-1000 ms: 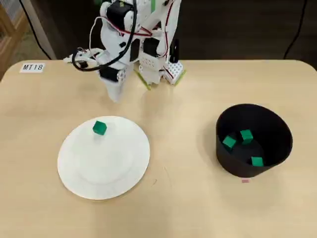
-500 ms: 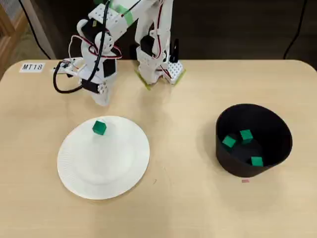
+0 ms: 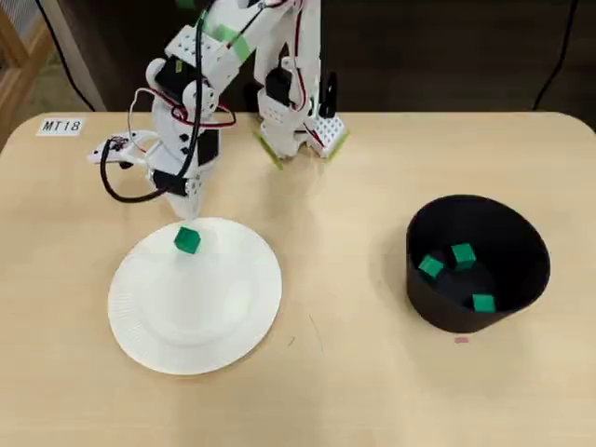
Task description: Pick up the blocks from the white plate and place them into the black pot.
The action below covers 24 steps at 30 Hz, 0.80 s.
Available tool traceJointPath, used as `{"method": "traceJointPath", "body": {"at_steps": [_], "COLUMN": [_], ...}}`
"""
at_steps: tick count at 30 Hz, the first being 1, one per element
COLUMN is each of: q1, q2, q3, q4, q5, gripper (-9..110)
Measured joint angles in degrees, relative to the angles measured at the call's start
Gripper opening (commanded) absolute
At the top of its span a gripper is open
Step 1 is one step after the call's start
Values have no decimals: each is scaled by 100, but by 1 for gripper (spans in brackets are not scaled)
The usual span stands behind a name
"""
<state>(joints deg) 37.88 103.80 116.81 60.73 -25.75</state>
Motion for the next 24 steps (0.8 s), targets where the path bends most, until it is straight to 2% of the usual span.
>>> {"method": "traceJointPath", "body": {"at_steps": [2,10,16,24], "q1": [-53,-62,79,70], "q2": [0,-53,-264,-536], "q3": [0,0,0,-9], "q4": [-9,141,211,0], "q5": [-44,-53,-26,176], "gripper": [23,33,35,30]}}
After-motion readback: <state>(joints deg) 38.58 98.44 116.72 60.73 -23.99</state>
